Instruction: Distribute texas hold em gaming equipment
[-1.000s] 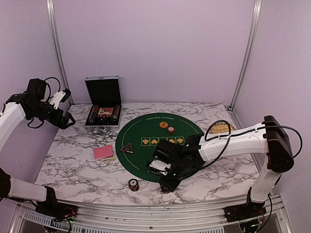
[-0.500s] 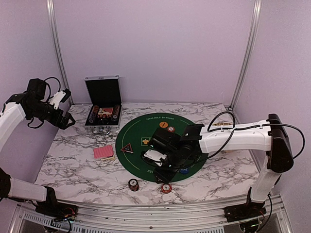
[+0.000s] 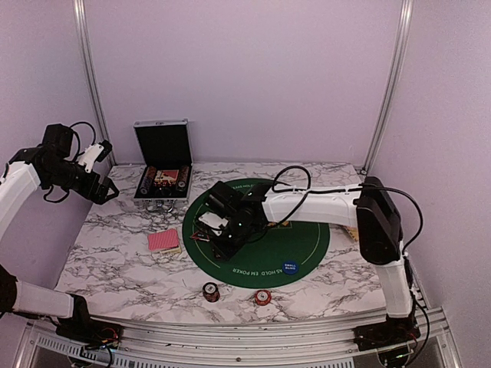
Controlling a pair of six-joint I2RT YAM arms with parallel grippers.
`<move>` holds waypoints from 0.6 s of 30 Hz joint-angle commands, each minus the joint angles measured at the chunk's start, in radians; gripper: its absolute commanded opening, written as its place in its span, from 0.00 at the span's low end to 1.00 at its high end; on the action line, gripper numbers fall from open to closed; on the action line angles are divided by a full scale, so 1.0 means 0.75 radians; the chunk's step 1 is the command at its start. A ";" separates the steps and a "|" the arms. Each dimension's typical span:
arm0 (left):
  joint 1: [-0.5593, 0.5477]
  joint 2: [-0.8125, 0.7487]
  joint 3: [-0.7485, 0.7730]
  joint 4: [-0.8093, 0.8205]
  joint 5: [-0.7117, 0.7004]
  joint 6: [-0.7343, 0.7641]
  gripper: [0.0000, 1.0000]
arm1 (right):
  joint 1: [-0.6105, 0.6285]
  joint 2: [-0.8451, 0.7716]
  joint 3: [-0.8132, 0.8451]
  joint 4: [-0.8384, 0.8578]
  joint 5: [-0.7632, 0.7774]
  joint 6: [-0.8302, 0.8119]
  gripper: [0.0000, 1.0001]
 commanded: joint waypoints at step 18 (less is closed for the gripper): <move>0.002 0.013 0.006 -0.018 -0.002 0.015 0.99 | -0.063 0.405 0.468 0.011 -0.024 0.007 0.07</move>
